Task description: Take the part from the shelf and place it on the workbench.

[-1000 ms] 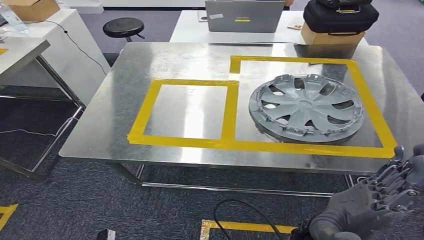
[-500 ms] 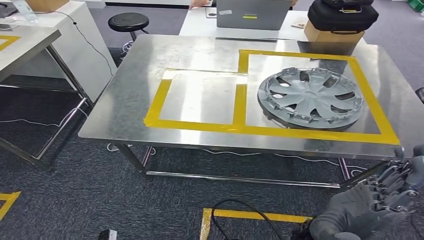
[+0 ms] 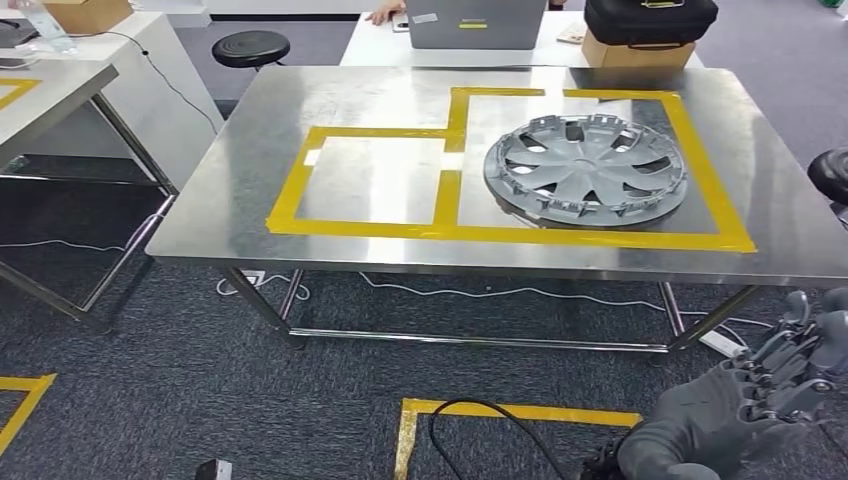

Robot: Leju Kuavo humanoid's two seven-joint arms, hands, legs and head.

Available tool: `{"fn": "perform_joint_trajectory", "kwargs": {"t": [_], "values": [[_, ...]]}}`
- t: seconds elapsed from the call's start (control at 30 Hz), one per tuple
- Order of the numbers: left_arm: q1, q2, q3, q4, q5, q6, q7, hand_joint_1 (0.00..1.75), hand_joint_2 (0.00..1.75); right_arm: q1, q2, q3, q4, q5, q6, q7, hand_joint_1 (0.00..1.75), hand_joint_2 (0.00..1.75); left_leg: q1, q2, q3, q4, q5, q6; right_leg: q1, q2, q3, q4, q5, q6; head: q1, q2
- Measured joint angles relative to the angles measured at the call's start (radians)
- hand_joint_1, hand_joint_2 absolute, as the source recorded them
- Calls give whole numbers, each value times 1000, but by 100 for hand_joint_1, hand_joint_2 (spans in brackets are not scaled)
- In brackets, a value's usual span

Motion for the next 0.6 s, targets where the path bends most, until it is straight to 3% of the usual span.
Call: {"fn": "perform_joint_trajectory", "kwargs": {"t": [0.03, 0.07, 0.1, 0.13, 0.2, 0.27, 0.3, 0.37, 0.4, 0.43, 0.53, 0.57, 0.6], "values": [[-1, 0, 0, 0, 0, 0, 0, 0, 175, 0, 0, 0, 0, 0, 0, 0, 0, 0, 0, 0, -12, 63, -35, -1, 1, 0, -14, 1, 12, -1, 0, 0], [-1, 1, 0, 0, 0, 0, 0, 0, 175, 0, 0, 0, 0, 0, 0, 0, 0, 0, 0, 0, -14, 106, -46, -1, 3, -1, -29, 1, 23, -1, 0, 0], [-2, 1, 0, 0, 0, 0, 0, 0, 175, 0, 0, 0, 1, 0, 0, 0, 0, 0, 0, 0, 0, 118, -36, 0, 4, -1, -43, 2, 34, 0, 0, 0], [-1, 1, 0, 0, 0, 0, 0, 0, 175, 0, 0, 0, 1, 0, 0, 0, 0, 0, -1, 0, 31, 94, -11, 4, 5, -1, -56, 2, 44, 2, 0, 0], [-2, 0, 0, 0, 0, 0, 0, 0, 175, 0, 0, 1, 1, 0, 0, 0, 0, 0, -4, 0, 136, -32, 27, 15, 7, -1, -76, 2, 62, 8, -1, 0], [-6, 0, 0, 0, -1, -2, -1, 0, 175, 0, 0, 1, 1, 0, 0, 0, 0, 0, -9, 0, 226, -162, 22, 27, 8, -3, -88, 4, 81, 16, 0, 0], [-7, -1, 0, 0, -2, -2, -1, 0, 175, 0, 0, 1, 1, -1, 0, 0, 0, 0, -12, 0, 242, -194, 16, 31, 8, -4, -94, 4, 90, 21, 0, 0], [-5, -2, 0, 0, -2, -2, -2, 0, 175, 0, 0, 1, 1, -1, 0, 0, 0, 0, -14, 1, 233, -212, 23, 44, 5, -6, -104, 3, 103, 33, -1, 0], [-3, -2, 0, 0, -2, -2, -3, 0, 175, 0, 0, 1, 1, -1, 0, 0, 0, 0, -13, 2, 224, -213, 32, 52, 3, -5, -112, 13, 88, 38, -1, 0], [-2, -2, 0, 0, -3, -3, -3, 0, 175, 0, 0, 1, 1, -2, 0, 0, 0, 0, -11, 4, 216, -215, 44, 59, 2, -5, -123, 40, 56, 43, 0, 0], [-2, -2, 0, 0, -3, -3, -3, 0, 175, 0, -1, 1, 1, -2, 0, 0, 0, 0, -9, 5, 180, -214, 76, 67, -1, -4, -169, 220, -80, 55, 2, 0], [-1, -2, 0, 0, -3, -3, -3, 0, 175, -1, -1, 1, 1, -2, 0, 0, 0, 0, -9, 6, 164, -213, 88, 66, -2, -4, -173, 271, -94, 58, 2, 0], [-1, -2, 0, 0, -3, -3, -3, 0, 175, -1, -2, 1, 1, -2, 0, 0, 0, 0, -9, 6, 149, -211, 99, 64, -3, -4, -164, 293, -86, 60, 2, 0]]}}
